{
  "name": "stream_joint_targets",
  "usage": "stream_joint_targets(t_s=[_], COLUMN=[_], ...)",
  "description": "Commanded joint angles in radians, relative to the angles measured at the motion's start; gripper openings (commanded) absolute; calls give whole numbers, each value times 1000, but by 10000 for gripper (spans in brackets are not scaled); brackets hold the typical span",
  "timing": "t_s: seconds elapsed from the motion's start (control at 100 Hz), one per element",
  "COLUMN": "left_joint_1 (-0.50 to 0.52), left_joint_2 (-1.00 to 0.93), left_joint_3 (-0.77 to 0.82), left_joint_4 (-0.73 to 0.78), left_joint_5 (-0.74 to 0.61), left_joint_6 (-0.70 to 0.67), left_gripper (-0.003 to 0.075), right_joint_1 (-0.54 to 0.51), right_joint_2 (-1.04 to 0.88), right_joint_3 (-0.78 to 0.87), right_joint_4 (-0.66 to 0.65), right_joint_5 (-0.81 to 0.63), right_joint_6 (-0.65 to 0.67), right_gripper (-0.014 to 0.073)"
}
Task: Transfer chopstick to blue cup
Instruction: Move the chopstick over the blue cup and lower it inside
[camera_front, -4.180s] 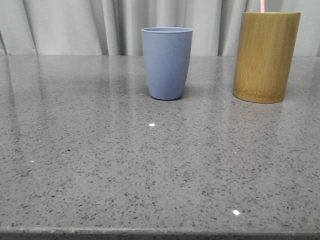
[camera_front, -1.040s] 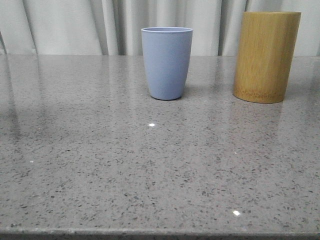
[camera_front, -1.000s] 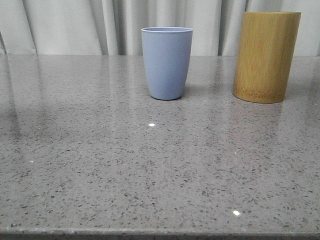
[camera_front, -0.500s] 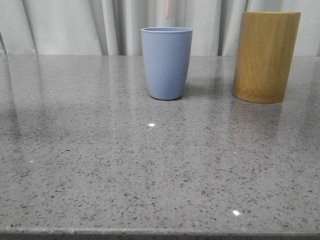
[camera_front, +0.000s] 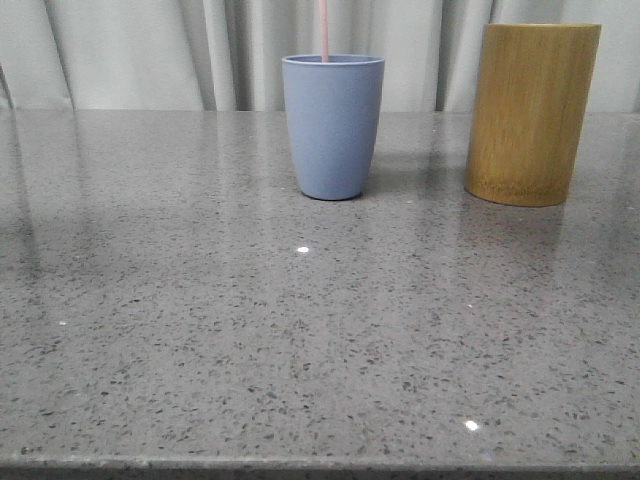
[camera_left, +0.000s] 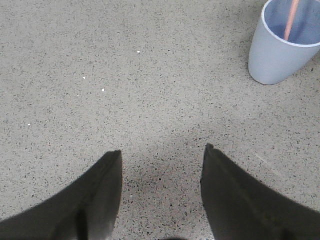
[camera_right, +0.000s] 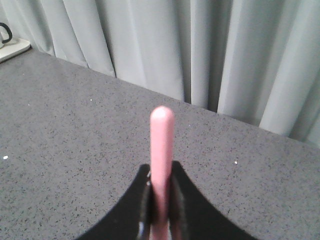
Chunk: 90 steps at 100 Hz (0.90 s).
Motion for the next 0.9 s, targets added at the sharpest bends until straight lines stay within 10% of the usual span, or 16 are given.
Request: stream_joint_targets(t_s=[0.0, 0.21, 0.47, 0.89], left_joint_1=[3, 3, 3, 3], left_joint_2=[-20, -20, -20, -29], left_joint_3=[-24, -24, -24, -23], left_joint_4=[1, 1, 1, 1], left_joint_5=[-61, -61, -61, -90], left_joint_6=[-7, -7, -7, -9], left_gripper=[356, 356, 356, 356], right_joint_1=[0, 0, 0, -2], right_joint_2=[-29, -13, -13, -85], right_joint_3=[-31, -31, -31, -33], right_joint_4=[5, 5, 5, 4], right_joint_5=[-56, -10, -8, 8], right_joint_6=[-12, -12, -12, -12], right_gripper=[-58, -25, 322, 328])
